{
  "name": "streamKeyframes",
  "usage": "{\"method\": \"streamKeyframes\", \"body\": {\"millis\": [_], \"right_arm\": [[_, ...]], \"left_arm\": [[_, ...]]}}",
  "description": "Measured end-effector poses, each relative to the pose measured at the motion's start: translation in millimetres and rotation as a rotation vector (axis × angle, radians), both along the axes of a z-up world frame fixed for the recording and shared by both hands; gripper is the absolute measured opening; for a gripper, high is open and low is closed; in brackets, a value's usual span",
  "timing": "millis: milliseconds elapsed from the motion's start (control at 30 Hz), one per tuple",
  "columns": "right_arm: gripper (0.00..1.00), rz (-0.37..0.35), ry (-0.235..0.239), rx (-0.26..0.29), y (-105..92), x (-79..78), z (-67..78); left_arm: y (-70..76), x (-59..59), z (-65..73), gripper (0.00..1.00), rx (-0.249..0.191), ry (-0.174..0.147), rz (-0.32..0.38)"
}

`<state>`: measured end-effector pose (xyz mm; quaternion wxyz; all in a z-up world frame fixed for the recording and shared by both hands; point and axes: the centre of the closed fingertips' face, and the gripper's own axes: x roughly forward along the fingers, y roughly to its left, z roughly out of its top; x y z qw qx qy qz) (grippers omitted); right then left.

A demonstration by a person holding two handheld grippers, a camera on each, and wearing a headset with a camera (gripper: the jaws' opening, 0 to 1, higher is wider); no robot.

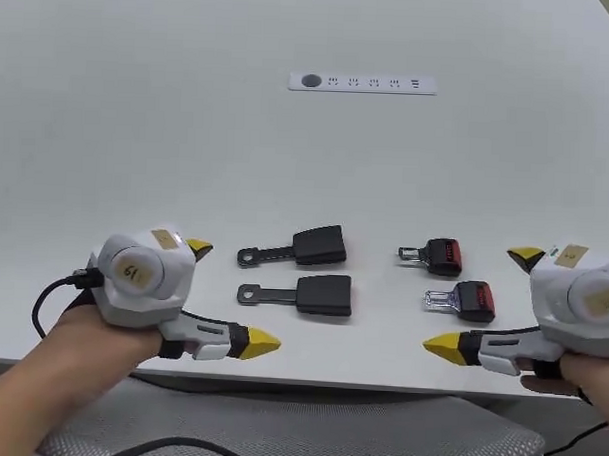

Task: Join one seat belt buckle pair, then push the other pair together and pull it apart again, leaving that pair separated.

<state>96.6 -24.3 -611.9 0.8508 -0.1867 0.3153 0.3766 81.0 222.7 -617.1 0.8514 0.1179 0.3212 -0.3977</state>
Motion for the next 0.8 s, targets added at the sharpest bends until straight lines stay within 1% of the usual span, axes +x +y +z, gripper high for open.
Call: {"method": "streamKeyframes", "body": {"millis": [33,67,100,133,167,200,233,267,300,333,367,400,433,467,500,533,567,600,633,667,700,733,767,800], "right_arm": [[1.0,0.007,-0.014,-0.012,-0.7,1.4,0.7],[1.0,0.027,-0.026,-0.02,-0.8,2.6,1.7],[0.99,0.03,-0.028,-0.027,-1.6,3.0,2.0],[0.97,0.043,-0.038,-0.036,-2.9,4.6,2.6],[0.93,0.062,-0.043,-0.045,-2.9,4.7,3.5],[0.9,0.077,-0.045,-0.07,-5.7,5.6,2.5],[0.87,0.083,-0.048,-0.086,-8.7,8.3,0.1],[0.86,0.093,-0.049,-0.088,-9.2,10.1,-1.4],[0.84,0.101,-0.046,-0.089,-9.3,10.5,-2.1],[0.82,0.115,-0.039,-0.101,-10.0,10.9,-4.8],[0.81,0.134,-0.042,-0.113,-9.9,11.5,-6.4],[0.8,0.162,-0.042,-0.123,-8.6,10.7,-8.3],[0.78,0.179,-0.044,-0.141,-9.5,11.7,-11.3],[0.76,0.202,-0.048,-0.155,-9.7,12.4,-13.3],[0.75,0.215,-0.047,-0.165,-10.1,12.5,-13.5],[0.73,0.235,-0.04,-0.176,-10.5,12.9,-16.1],[0.72,0.24,-0.041,-0.183,-11.1,15.3,-21.1],[0.69,0.266,-0.03,-0.188,-11.1,15.7,-25.1],[0.65,0.272,-0.024,-0.191,-11.9,15.9,-26.5],[0.63,0.27,-0.024,-0.192,-12.9,18.8,-27.8],[0.61,0.274,-0.004,-0.178,-12.3,19.9,-29.6],[0.57,0.278,0.009,-0.166,-11.4,20.8,-30.9],[0.54,0.288,0.011,-0.174,-12.8,24.3,-34.5],[0.51,0.307,0.016,-0.189,-13.4,24.8,-37.2]], "left_arm": [[1.5,-0.9,-3.6,1.0,0.017,0.007,-0.011],[3.3,0.0,-6.5,1.0,0.049,0.004,-0.031],[6.0,2.3,-7.1,0.99,0.078,-0.017,-0.047],[6.8,4.0,-7.6,0.96,0.093,-0.035,-0.072],[6.7,3.2,-8.0,0.92,0.095,-0.03,-0.079],[6.3,3.7,-8.0,0.86,0.097,-0.027,-0.095],[6.2,5.2,-7.5,0.84,0.102,-0.034,-0.102],[8.2,10.8,-8.1,0.85,0.109,-0.042,-0.105],[7.9,13.1,-8.3,0.86,0.113,-0.048,-0.111],[3.7,14.3,-8.4,0.85,0.122,-0.061,-0.136],[3.5,16.2,-9.1,0.84,0.141,-0.073,-0.153],[2.9,19.9,-9.7,0.83,0.165,-0.096,-0.179],[-1.1,19.3,-10.4,0.81,0.17,-0.101,-0.217],[-3.8,19.1,-12.6,0.77,0.165,-0.091,-0.239],[-6.0,21.7,-14.4,0.74,0.179,-0.101,-0.257],[-10.5,23.3,-13.7,0.73,0.189,-0.108,-0.273],[-13.9,24.0,-15.2,0.72,0.194,-0.107,-0.288],[-18.8,24.4,-16.7,0.7,0.202,-0.098,-0.304],[-21.5,25.5,-18.6,0.68,0.206,-0.096,-0.313],[-25.8,28.1,-21.8,0.64,0.209,-0.076,-0.317],[-27.4,29.1,-24.7,0.57,0.211,-0.056,-0.316],[-27.9,28.5,-28.6,0.49,0.225,-0.025,-0.327],[-29.7,29.1,-30.9,0.42,0.232,-0.012,-0.335],[-34.4,31.2,-32.3,0.38,0.243,-0.024,-0.37]]}}
